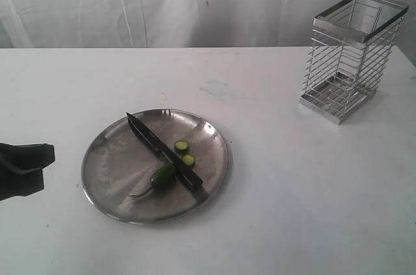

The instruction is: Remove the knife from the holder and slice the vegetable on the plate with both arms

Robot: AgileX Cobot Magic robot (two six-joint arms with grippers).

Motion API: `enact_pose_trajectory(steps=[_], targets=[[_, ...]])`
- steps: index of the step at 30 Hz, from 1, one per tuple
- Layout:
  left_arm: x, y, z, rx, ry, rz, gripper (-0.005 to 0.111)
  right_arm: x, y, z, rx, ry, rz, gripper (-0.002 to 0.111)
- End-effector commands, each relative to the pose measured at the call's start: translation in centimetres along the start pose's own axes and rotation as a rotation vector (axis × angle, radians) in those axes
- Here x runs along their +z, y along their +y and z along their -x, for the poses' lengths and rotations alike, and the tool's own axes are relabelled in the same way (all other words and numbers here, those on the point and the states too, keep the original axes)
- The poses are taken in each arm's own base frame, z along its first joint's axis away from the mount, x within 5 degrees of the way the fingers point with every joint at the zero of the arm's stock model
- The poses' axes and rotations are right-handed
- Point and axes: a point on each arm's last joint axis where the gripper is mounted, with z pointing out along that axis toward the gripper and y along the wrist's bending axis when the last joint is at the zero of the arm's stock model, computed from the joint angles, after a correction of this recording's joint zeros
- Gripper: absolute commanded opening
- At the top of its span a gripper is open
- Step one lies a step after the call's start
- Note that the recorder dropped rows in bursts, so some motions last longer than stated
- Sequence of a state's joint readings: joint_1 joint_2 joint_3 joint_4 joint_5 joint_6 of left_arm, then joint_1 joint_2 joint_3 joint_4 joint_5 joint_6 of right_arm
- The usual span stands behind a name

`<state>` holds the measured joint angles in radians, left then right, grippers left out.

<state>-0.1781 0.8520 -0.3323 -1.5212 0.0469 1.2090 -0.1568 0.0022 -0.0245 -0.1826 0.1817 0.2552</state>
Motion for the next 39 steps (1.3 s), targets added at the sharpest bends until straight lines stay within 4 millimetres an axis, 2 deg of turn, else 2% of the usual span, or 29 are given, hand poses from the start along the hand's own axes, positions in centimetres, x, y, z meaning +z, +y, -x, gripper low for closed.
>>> enact_pose_trajectory(steps=[1, 3, 6, 11, 22, 24, 26, 27, 28, 29, 30, 32, 36, 39], targets=[[-0.1, -0.1, -0.2, -0.012, 0.000, -0.007, 0.000, 0.1, 0.0, -0.6, -0.161, -0.002, -0.002, 0.000], [-0.1, -0.1, -0.2, -0.012, 0.000, -0.007, 0.000, 0.1, 0.0, -0.5, -0.234, -0.009, -0.001, 0.000], [-0.1, -0.1, -0.2, -0.012, 0.000, -0.007, 0.000, 0.1, 0.1, -1.0, -0.145, 0.039, 0.015, 0.000], [-0.1, -0.1, -0.2, -0.012, 0.000, -0.007, 0.000, 0.1, 0.3, -1.8, -0.204, 0.125, 0.049, 0.000], [-0.1, -0.1, -0.2, -0.012, 0.000, -0.007, 0.000, 0.1, 0.3, -1.8, -0.204, 0.128, 0.049, 0.000], [-0.1, 0.5, 0.0, -0.012, -0.014, 0.059, 0.000, 0.1, 0.3, -1.8, -0.204, 0.128, 0.049, 0.000], [-0.2, -0.5, -0.1, -0.013, 0.004, -0.065, 0.000, 0.1, 0.3, -1.8, -0.204, 0.128, 0.049, 0.000], [-1.3, -1.6, 0.2, -0.019, -0.026, -0.207, 0.000, 0.1, 0.3, -1.8, -0.204, 0.128, 0.049, 0.000], [-2.1, -1.9, 0.4, -0.015, -0.055, -0.262, 0.000, 0.1, 0.3, -1.8, -0.204, 0.128, 0.049, 0.000], [-4.3, -2.7, 1.0, 0.023, -0.155, -0.340, 0.000, 0.1, 0.3, -1.8, -0.204, 0.128, 0.049, 0.000], [-6.1, -3.3, 1.2, 0.074, -0.252, -0.349, 0.000, 0.1, 0.3, -1.8, -0.204, 0.128, 0.049, 0.000], [-8.3, -4.2, 1.1, 0.165, -0.371, -0.323, 0.000, 0.1, 0.3, -1.8, -0.204, 0.128, 0.049, 0.000], [-10.0, -4.8, 0.6, 0.316, -0.480, -0.229, 0.000, 0.1, 0.3, -1.8, -0.204, 0.128, 0.049, 0.000], [-11.2, -5.4, 0.2, 0.408, -0.547, -0.231, 0.000, 0.1, 0.3, -1.8, -0.204, 0.126, 0.049, 0.000]])
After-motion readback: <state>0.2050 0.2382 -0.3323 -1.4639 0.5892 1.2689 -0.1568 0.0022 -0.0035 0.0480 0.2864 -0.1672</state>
